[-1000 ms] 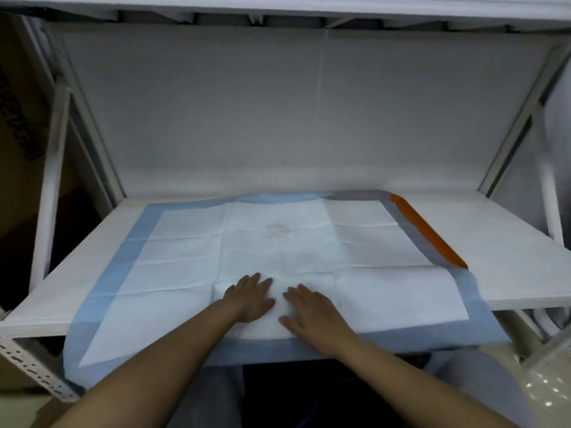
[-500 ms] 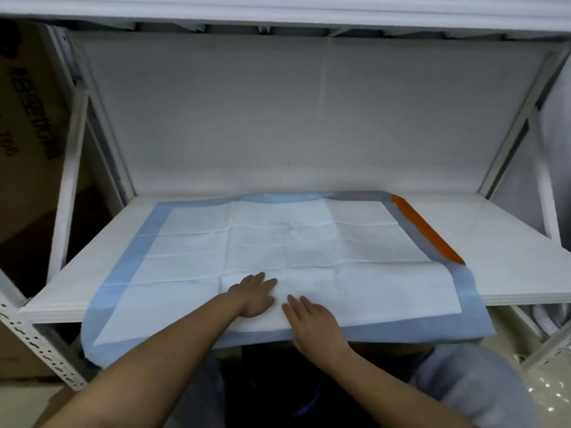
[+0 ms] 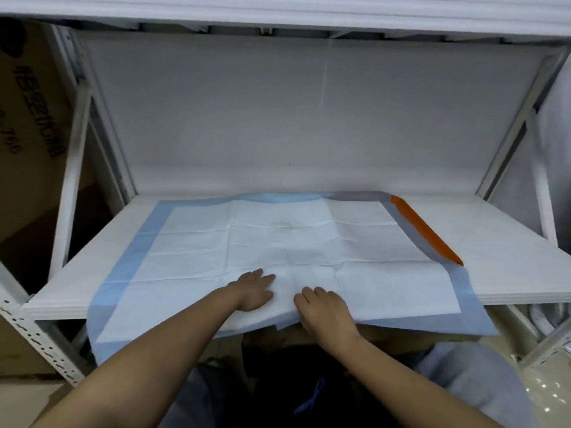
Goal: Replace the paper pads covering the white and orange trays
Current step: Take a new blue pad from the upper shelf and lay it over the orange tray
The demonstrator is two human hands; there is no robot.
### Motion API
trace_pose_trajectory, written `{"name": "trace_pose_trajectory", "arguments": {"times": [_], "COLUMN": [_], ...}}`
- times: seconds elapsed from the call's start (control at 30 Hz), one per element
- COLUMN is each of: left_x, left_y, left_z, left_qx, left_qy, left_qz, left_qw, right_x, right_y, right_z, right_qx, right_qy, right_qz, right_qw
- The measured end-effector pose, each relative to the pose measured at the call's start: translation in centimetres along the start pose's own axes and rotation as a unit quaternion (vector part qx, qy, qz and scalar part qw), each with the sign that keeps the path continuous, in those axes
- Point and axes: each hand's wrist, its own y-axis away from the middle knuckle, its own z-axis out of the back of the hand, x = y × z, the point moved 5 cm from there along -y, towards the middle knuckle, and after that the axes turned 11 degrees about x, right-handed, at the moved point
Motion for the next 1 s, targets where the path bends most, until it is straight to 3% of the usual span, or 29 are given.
{"name": "trace_pose_trajectory", "arguments": {"times": [0.2,0.43,0.7,1.0], "left_x": [-1.0,-2.0,-3.2,-5.3], "left_y": [0.4,1.3,1.1,-1.6], "left_z": [2.2,5.1,7.2,7.8], "left_qx": [-0.034,-0.099,-0.172,-0.124], "left_qy": [0.038,0.081,-0.051,-0.167], "left_qz": [-0.048,-0.107,-0.143,-0.159], "left_qw": [0.998,0.986,0.973,0.965], "right_x": [-1.5,-2.6,-2.7,-3.7], "right_y": [0.1,0.3,1.3,2.8], "right_z": [4.6,6.6,6.3,7.3], "right_qx": [-0.15,-0.21,-0.253,-0.309], "right_qy": [-0.014,-0.03,-0.021,-0.044], "right_qz": [-0.007,-0.019,-0.012,0.003], "right_qw": [0.989,0.977,0.967,0.95]}}
